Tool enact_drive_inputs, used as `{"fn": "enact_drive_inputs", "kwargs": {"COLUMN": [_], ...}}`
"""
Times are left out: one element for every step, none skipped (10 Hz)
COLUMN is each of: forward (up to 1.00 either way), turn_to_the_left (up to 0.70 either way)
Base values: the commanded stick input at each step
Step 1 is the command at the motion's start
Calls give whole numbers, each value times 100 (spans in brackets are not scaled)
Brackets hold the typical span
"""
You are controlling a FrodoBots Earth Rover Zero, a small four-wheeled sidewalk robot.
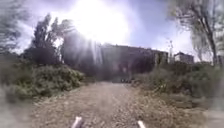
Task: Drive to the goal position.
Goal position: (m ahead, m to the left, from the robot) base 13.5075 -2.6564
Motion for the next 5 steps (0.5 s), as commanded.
{"fn": "enact_drive_inputs", "kwargs": {"forward": [70,70,70,70,70], "turn_to_the_left": [0,0,0,0,0]}}
